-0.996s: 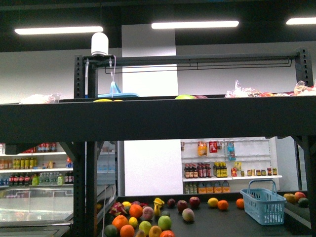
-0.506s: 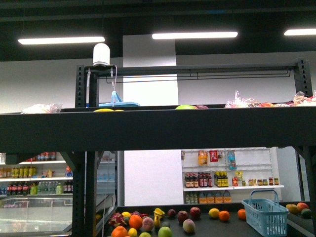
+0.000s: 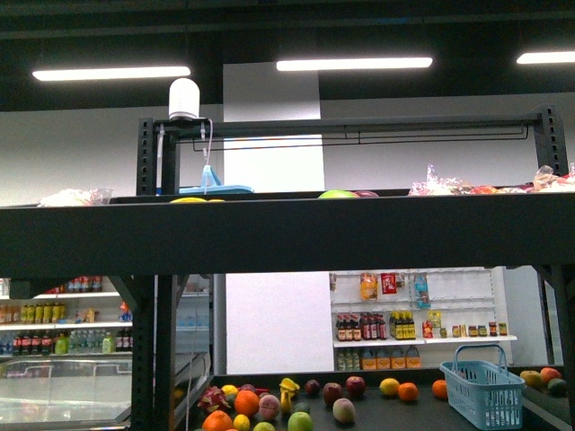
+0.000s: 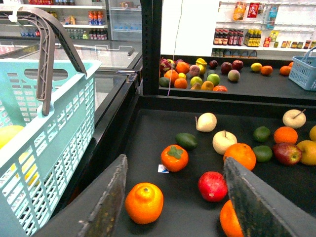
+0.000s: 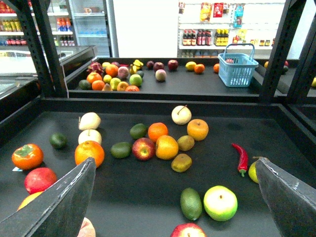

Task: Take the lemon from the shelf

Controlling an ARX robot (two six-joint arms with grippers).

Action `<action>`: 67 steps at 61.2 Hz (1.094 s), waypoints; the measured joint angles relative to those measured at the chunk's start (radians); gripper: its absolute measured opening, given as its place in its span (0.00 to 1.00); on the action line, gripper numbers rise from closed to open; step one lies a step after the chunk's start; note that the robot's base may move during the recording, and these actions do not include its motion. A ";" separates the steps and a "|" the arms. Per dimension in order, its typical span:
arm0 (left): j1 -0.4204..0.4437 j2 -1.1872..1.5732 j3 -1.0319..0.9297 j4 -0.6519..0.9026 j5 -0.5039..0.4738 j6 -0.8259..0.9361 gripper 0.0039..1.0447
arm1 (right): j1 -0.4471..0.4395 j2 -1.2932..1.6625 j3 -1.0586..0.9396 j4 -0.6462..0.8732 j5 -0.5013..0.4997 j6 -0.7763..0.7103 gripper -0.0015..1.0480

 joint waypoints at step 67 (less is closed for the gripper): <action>0.000 0.000 0.000 0.000 0.000 0.001 0.93 | 0.000 0.000 0.000 0.000 0.000 0.000 0.93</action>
